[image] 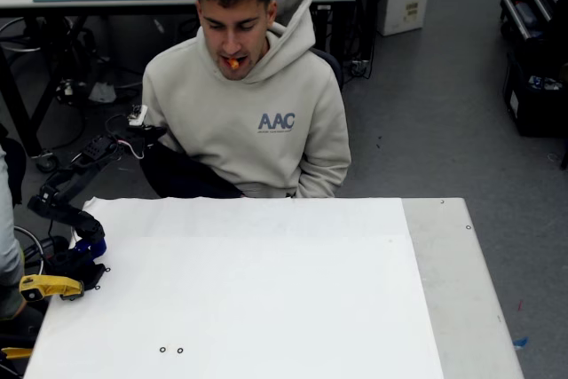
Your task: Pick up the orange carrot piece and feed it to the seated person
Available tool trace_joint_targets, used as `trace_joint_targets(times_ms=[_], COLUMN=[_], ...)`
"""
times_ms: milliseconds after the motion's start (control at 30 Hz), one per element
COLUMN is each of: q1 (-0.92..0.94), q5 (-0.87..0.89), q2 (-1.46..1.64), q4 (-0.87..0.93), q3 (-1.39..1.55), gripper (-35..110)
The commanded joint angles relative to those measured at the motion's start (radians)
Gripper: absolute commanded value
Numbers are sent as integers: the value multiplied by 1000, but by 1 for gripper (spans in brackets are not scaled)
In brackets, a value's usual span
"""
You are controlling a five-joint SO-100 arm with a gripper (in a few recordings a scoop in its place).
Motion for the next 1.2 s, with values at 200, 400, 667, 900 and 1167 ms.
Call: trace_joint_targets(times_ms=[200, 400, 667, 900, 1167], q1=[-18, -20, -21, -20, -20], q5=[72, 100, 112, 114, 114], q2=[259, 367, 543, 667, 785], q4=[2, 103, 325, 448, 465], q3=[310, 426, 462, 491, 703], gripper=[-2, -2, -2, -2, -2])
